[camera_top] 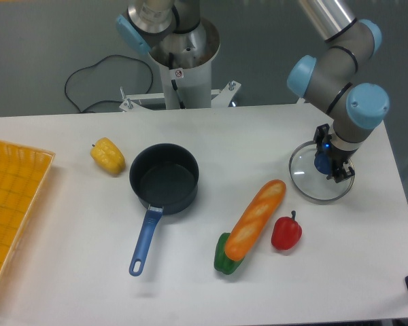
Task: Place the lid on the table
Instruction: 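Lower the lid flat onto the table beside the red pepper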
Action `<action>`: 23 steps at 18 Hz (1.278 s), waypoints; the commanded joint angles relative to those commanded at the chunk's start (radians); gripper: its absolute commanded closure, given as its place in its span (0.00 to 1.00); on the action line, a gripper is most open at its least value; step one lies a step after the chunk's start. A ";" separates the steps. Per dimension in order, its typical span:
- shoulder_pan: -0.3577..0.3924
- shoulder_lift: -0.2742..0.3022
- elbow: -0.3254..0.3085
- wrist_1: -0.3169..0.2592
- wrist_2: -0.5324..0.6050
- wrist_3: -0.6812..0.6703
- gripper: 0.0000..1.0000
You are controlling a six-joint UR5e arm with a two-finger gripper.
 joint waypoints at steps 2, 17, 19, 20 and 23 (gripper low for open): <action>0.000 0.000 0.000 0.000 0.000 -0.002 0.45; 0.000 -0.006 -0.002 0.002 0.000 0.000 0.43; 0.000 -0.006 -0.002 0.002 0.000 0.000 0.43; 0.000 -0.006 -0.002 0.002 0.000 0.000 0.43; -0.002 -0.006 -0.002 0.002 0.000 0.000 0.41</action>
